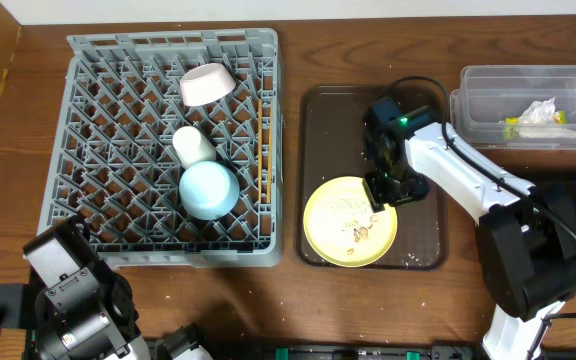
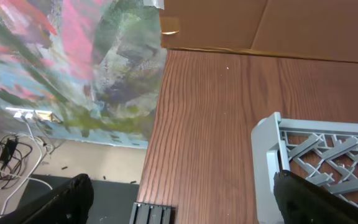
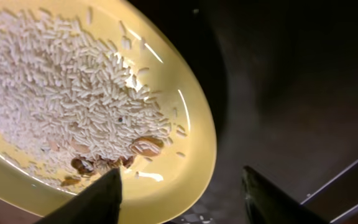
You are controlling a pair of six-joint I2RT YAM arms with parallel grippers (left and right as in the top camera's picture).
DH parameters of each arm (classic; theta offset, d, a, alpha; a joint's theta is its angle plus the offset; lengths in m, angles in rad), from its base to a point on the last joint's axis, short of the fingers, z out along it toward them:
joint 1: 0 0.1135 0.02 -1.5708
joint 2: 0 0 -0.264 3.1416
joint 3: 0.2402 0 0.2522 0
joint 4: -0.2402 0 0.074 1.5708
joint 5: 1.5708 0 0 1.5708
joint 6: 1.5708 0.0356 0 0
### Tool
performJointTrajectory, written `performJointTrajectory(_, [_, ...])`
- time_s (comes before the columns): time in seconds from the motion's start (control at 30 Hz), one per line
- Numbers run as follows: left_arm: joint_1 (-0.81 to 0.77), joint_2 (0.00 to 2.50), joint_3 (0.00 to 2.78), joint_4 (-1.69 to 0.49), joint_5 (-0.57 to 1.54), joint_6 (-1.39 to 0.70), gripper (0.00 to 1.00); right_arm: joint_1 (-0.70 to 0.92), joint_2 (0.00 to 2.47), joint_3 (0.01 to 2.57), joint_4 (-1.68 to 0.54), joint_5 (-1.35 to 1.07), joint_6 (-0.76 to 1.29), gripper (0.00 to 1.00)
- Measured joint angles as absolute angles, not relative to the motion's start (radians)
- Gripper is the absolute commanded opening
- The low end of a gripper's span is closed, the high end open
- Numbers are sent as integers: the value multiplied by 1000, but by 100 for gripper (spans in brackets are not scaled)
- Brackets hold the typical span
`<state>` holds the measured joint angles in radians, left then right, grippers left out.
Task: Sort waste into correct bins and load items into the dishwasher
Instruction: 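Move the right gripper down to the yellow plate's rim, then grasp the yellow plate's edge with the right gripper and tilt it up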
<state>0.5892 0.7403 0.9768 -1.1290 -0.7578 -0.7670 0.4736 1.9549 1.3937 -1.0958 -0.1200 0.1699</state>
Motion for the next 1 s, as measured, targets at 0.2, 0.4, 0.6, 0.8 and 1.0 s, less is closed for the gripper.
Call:
performJointTrajectory(0.2, [589, 740, 977, -1129, -758, -767, 94, 470, 1955, 1390, -1069, -76, 179, 34])
performJointTrajectory(0.4, [589, 740, 977, -1129, -758, -767, 94, 445, 1954, 1323, -993, -51, 188, 30])
performJointTrajectory(0.6, [589, 740, 977, -1129, -758, -767, 94, 445, 1954, 1280, -967, -38, 210, 22])
performJointTrajectory(0.8, [589, 740, 977, -1129, -758, -767, 94, 434, 1955, 1280, -966, 77, 301, 26])
performJointTrajectory(1.0, [589, 740, 977, -1129, -758, -767, 94, 339, 1955, 1295, -975, 135, 340, 25])
